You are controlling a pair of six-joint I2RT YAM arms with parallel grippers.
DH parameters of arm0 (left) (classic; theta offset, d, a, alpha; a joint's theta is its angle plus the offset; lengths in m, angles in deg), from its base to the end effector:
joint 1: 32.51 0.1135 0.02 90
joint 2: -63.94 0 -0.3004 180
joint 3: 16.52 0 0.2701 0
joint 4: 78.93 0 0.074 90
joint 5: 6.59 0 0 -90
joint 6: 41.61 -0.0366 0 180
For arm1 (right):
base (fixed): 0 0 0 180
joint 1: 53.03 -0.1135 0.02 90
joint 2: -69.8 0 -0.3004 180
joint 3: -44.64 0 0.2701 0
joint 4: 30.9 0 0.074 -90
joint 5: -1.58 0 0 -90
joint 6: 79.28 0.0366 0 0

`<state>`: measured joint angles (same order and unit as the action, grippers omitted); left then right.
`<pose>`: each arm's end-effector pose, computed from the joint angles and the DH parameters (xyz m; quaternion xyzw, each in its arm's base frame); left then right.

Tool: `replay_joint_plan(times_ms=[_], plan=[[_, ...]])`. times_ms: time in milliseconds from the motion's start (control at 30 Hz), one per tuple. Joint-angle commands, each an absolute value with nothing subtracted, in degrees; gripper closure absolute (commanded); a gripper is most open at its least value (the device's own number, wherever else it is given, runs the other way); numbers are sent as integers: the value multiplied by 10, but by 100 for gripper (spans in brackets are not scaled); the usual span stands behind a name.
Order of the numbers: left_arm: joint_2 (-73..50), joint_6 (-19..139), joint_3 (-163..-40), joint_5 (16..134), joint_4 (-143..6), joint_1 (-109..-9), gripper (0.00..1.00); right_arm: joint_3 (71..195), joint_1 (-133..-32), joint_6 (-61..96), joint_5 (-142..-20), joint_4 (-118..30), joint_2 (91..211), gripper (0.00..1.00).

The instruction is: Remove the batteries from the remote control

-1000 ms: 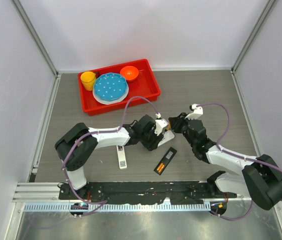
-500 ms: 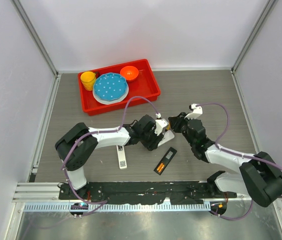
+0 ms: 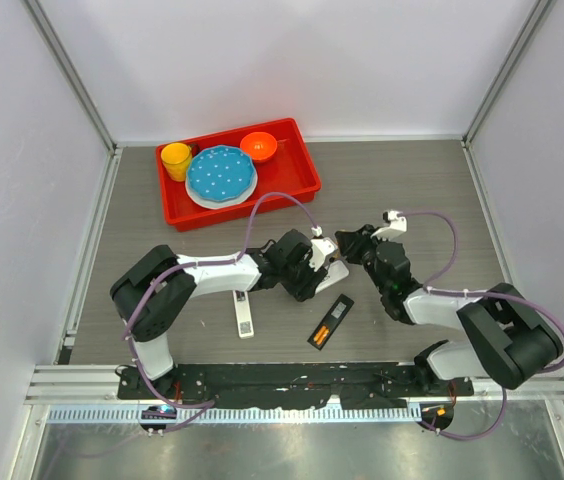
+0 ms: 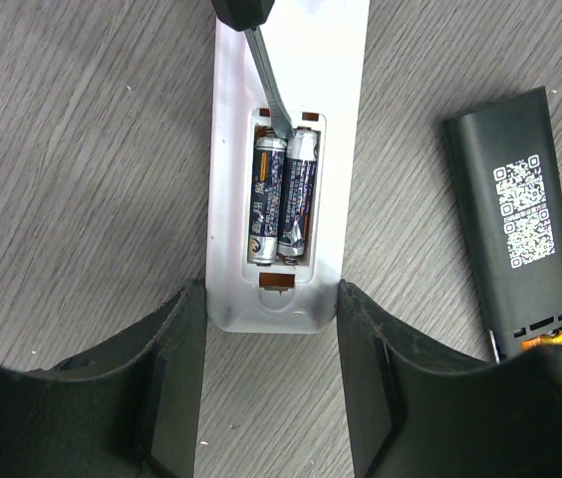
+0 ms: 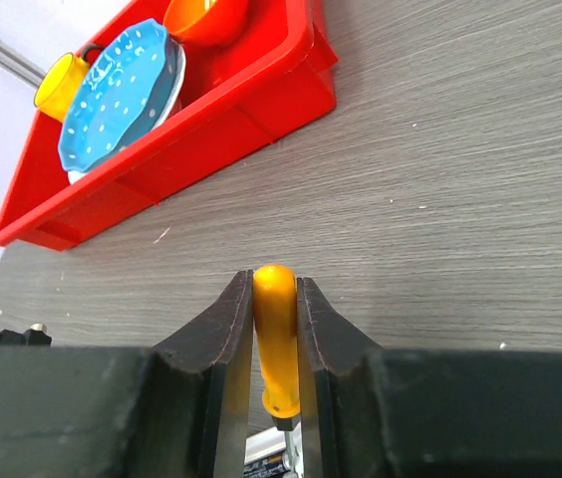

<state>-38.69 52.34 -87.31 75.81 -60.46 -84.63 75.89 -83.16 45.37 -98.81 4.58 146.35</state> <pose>0.2329 -0.3073 0.1793 0.4036 0.8477 -0.2142 0.2697 0.2182 0.1190 0.1949 0.0883 0.7590 0.2851 0.5787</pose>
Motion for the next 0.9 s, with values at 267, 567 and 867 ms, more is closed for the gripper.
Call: replay_joint_plan(times_ms=[267, 567, 867], plan=[[-403, 529, -875, 753, -596, -846, 100, 681, -829, 634, -904, 197, 1519, 99], [-402, 531, -875, 751, -598, -846, 100, 664, -814, 684, -892, 267, 1530, 99], [-404, 532, -875, 755, -598, -847, 100, 676, -814, 664, -878, 197, 1462, 99]])
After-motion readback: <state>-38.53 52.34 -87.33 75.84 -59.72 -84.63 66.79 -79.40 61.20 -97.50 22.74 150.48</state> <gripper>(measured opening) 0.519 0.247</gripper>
